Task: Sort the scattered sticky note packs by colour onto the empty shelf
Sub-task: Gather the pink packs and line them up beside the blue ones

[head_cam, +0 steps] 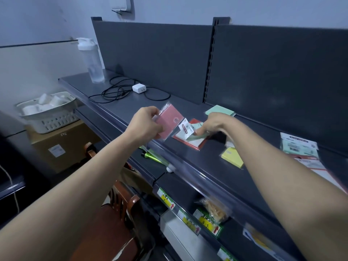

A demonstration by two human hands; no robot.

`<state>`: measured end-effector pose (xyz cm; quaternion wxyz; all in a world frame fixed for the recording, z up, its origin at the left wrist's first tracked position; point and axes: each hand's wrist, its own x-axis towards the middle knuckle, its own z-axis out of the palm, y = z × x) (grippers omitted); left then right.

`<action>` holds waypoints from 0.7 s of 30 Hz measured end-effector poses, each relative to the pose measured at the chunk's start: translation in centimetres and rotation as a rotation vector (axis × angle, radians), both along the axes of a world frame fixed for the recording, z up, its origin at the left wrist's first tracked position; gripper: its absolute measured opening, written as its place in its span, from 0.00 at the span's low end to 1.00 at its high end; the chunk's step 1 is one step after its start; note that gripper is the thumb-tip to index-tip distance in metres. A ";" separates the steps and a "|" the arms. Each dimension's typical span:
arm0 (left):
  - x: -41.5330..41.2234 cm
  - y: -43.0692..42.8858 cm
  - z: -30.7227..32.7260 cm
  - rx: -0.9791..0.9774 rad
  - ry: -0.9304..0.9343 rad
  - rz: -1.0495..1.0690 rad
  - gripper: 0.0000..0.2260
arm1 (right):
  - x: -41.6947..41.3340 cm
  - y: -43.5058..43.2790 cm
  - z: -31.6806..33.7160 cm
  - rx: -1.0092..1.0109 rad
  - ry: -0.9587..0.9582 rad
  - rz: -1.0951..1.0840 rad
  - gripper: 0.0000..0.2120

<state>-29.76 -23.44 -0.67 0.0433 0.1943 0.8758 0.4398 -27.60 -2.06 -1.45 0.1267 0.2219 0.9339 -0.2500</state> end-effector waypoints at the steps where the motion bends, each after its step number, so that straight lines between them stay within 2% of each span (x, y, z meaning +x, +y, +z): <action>1: -0.2 0.2 0.0 0.004 0.000 -0.004 0.08 | -0.3 0.0 0.1 0.035 -0.016 0.008 0.15; 5: -0.6 0.8 -0.1 0.015 0.003 -0.023 0.07 | -1.0 -0.2 0.5 0.167 -0.090 0.054 0.18; 10: -0.8 1.3 0.0 0.038 0.014 -0.036 0.07 | 0.1 0.1 1.5 0.269 -0.150 0.099 0.13; 14: -0.5 1.9 0.0 0.026 0.019 -0.054 0.08 | 0.8 0.9 1.5 0.315 -0.258 0.143 0.18; 16: -0.3 2.1 0.1 0.030 0.018 -0.059 0.08 | 1.4 1.2 1.5 0.280 -0.211 0.108 0.20; 21: 0.1 2.4 0.1 0.030 0.010 -0.053 0.08 | 0.9 1.5 0.0 0.076 0.138 -0.037 0.16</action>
